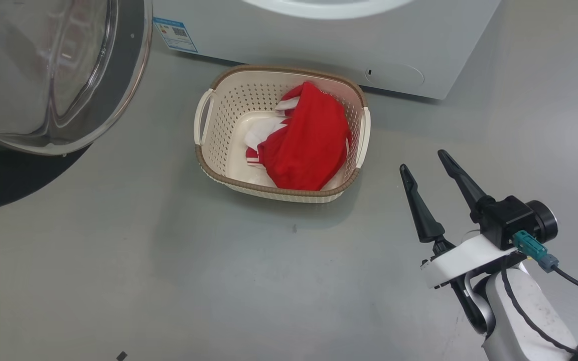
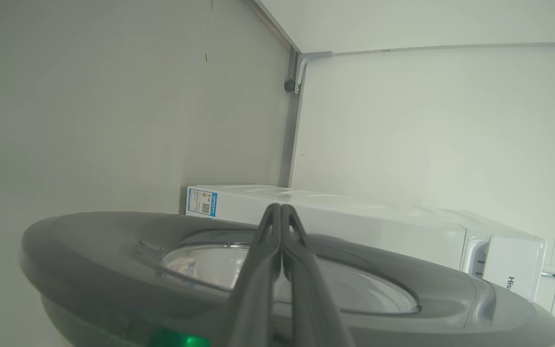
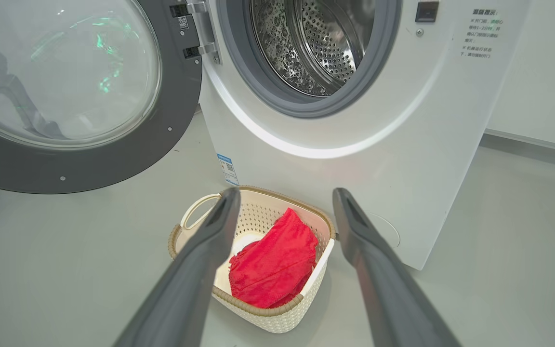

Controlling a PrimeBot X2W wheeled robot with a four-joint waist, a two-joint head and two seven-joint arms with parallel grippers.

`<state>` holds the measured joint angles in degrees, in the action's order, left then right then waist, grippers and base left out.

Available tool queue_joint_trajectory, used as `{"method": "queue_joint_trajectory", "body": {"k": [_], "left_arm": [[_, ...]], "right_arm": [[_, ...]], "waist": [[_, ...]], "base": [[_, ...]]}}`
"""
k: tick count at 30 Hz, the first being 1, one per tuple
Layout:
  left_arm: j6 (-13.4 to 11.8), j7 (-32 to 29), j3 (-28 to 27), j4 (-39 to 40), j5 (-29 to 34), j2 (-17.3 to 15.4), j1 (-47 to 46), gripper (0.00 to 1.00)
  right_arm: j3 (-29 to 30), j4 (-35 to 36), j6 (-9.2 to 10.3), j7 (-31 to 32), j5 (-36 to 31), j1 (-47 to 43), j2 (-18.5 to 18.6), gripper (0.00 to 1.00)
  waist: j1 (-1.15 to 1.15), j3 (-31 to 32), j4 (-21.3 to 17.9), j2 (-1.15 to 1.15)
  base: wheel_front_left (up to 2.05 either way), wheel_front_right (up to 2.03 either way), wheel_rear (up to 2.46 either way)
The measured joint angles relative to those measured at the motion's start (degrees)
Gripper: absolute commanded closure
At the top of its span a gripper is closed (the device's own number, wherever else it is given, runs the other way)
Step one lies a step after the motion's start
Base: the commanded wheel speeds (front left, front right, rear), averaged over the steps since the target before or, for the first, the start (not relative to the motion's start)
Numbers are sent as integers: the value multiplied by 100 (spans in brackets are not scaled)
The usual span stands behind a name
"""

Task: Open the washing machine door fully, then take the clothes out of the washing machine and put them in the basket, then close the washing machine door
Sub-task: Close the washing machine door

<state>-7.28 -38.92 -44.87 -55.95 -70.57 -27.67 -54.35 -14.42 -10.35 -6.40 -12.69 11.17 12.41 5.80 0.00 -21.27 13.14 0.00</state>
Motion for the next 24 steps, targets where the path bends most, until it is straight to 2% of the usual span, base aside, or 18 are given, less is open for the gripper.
{"method": "queue_joint_trajectory", "body": {"k": [4, 10, 16, 24], "left_arm": [[0, -337, 112, -25, 0, 16, 1, 100], [124, -1155, 416, 33, -36, 332, 14, 100], [450, -1831, 613, 140, -158, 547, 171, 100], [665, -2417, 813, 303, -247, 959, 485, 100]], "right_arm": [[-8, -36, 0, -27, 35, -3, -29, 0], [-12, -93, 2, -33, 42, -15, -43, 0], [-10, -140, 7, -76, 94, -58, -59, 0], [-12, -213, 7, -101, 103, -147, -85, 0]], "waist": [[0, 88, 18, 0], [0, 233, 71, 0], [0, 358, 112, 0], [0, 546, 192, 0]], "base": [[0, 0, 0], [0, 0, 0], [0, 0, 0], [0, 0, 0]]}}
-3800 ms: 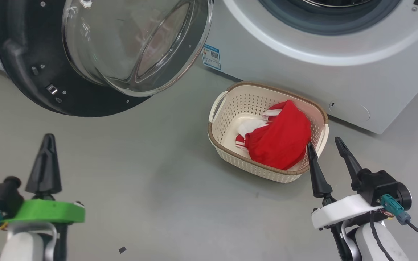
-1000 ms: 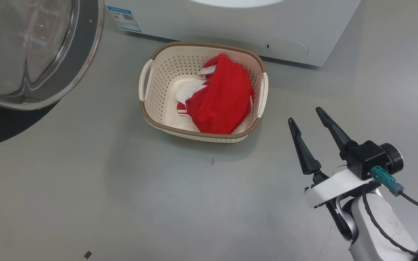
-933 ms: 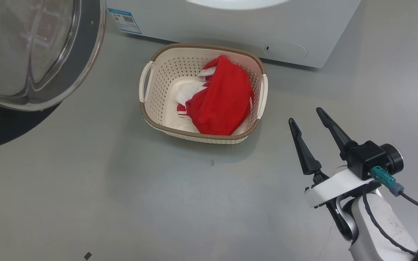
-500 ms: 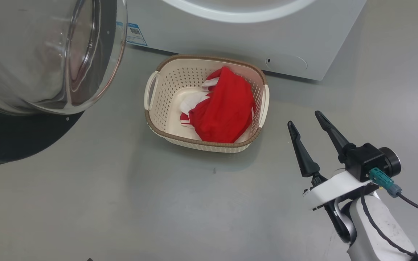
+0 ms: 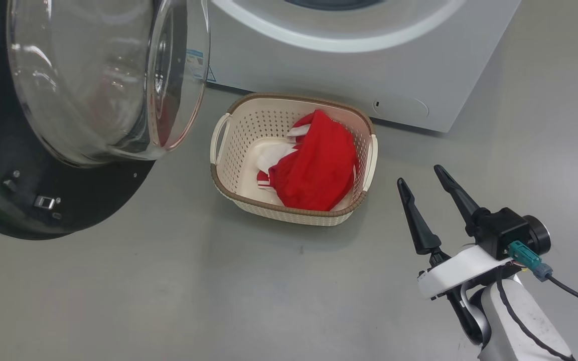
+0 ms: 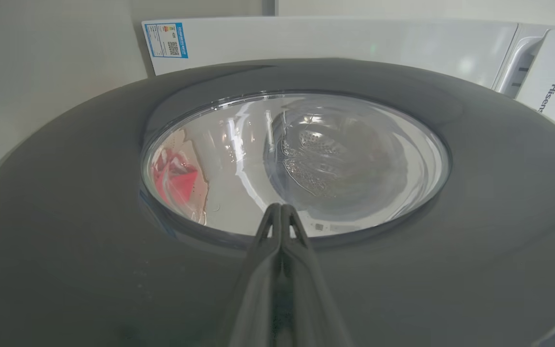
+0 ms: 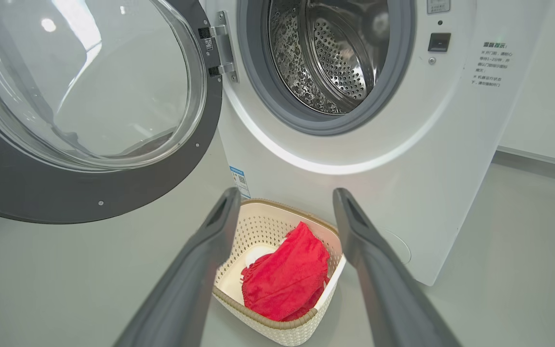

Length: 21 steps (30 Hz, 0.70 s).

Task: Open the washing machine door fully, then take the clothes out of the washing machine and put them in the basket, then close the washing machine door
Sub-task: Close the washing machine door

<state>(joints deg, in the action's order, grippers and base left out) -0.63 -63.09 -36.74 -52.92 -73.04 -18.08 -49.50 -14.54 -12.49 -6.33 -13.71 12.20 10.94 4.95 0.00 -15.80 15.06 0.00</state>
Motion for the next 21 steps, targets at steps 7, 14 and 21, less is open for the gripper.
{"method": "queue_joint_trajectory", "body": {"k": [7, 14, 21], "left_arm": [[96, -402, 47, 213, -114, 247, 197, 100], [103, -592, 51, 527, -162, 442, 399, 100], [311, -318, 30, 928, -105, 480, 655, 100]], "right_arm": [[-15, -11, 0, -7, 93, -58, -26, 0], [-33, -25, 0, -8, 97, -94, -44, 0], [-32, -46, 1, -23, 97, -110, -45, 0]], "waist": [[0, 152, 69, 0], [0, 241, 92, 0], [0, 302, 108, 0]], "base": [[0, 0, 0], [0, 0, 0], [0, 0, 0]]}}
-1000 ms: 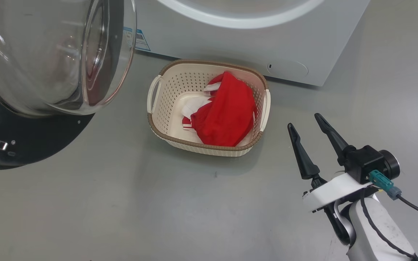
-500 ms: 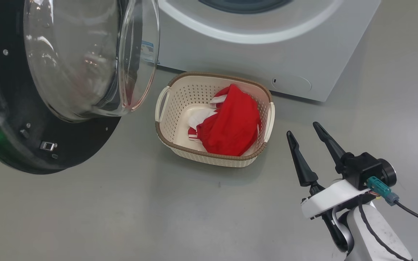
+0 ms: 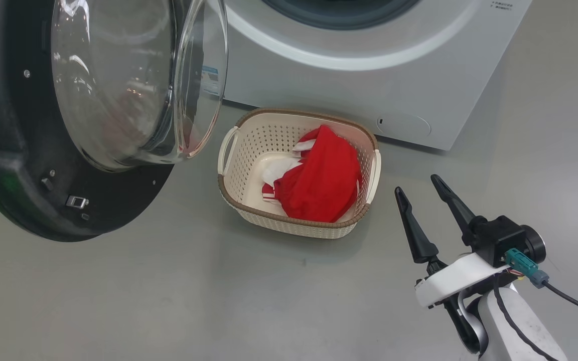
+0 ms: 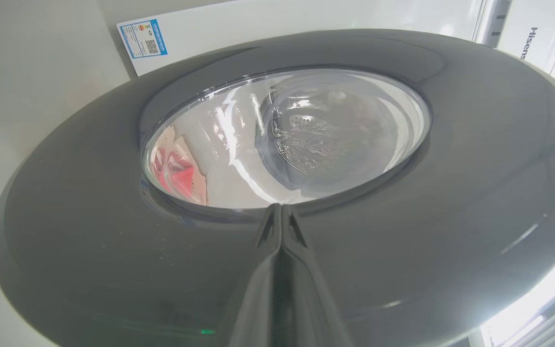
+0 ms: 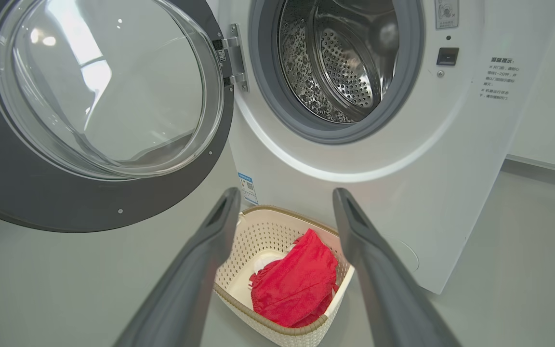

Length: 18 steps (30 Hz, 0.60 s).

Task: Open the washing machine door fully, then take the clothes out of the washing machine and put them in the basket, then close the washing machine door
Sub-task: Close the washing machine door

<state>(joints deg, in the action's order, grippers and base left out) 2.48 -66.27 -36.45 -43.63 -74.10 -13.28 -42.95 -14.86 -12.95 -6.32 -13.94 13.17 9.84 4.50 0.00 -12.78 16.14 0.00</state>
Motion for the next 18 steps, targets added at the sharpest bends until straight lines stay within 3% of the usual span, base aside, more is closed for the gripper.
{"method": "queue_joint_trajectory", "body": {"k": [8, 18], "left_arm": [[445, 1209, 238, 788, 966, -246, 554, 100], [488, 2847, 773, 1879, 2249, -398, 1633, 100]], "right_arm": [[7, -94, 1, -1, 54, -225, -12, 0], [5, -107, 2, -3, 92, -332, -38, 0]], "waist": [[0, 171, 61, 0], [0, 384, 187, 0]], "base": [[0, 0, 0], [0, 0, 0]]}}
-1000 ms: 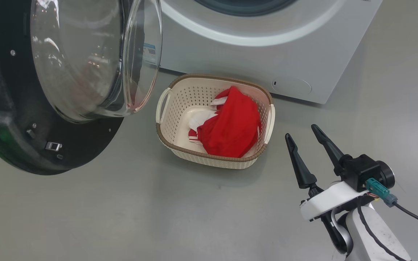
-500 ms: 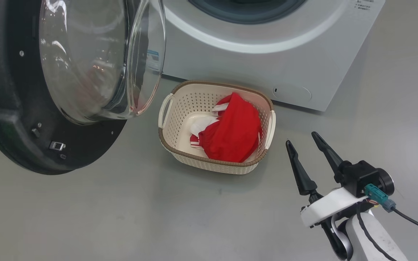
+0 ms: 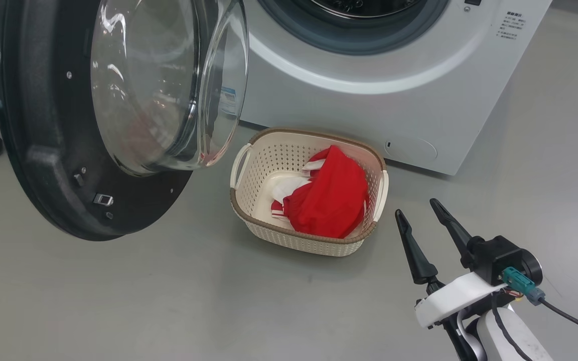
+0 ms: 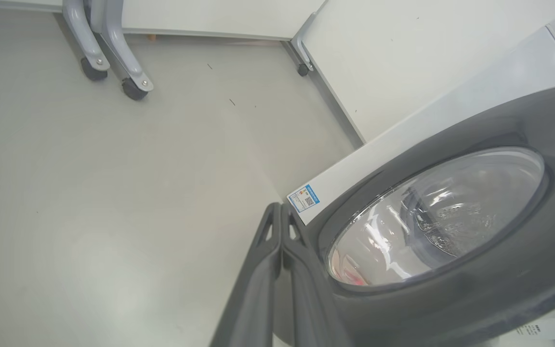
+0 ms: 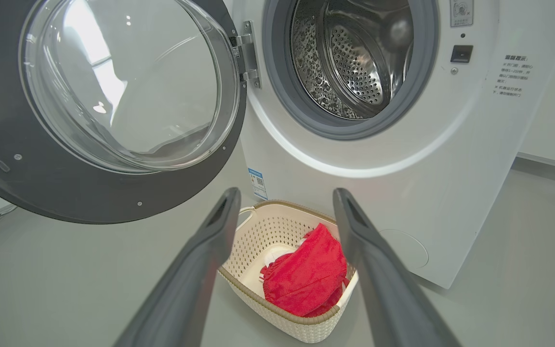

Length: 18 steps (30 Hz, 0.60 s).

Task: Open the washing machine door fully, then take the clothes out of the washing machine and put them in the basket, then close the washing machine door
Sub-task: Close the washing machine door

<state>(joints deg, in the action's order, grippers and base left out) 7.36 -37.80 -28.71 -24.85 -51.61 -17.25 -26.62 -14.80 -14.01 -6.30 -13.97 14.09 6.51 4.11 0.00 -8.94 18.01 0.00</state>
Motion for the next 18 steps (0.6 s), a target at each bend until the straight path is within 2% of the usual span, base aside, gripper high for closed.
{"method": "queue_joint_trajectory", "body": {"k": [7, 18], "left_arm": [[0, 993, 765, 1057, 488, 0, 726, 100], [0, 2205, 1426, 1481, 1083, 33, 1686, 100]], "right_arm": [[-51, -1, 0, -5, 1, -26, -26, 0], [-66, 8, 0, -31, 2, -38, -32, 0]], "waist": [[0, 64, 53, 0], [0, 64, 80, 0]], "base": [[0, 0, 0], [0, 0, 0]]}}
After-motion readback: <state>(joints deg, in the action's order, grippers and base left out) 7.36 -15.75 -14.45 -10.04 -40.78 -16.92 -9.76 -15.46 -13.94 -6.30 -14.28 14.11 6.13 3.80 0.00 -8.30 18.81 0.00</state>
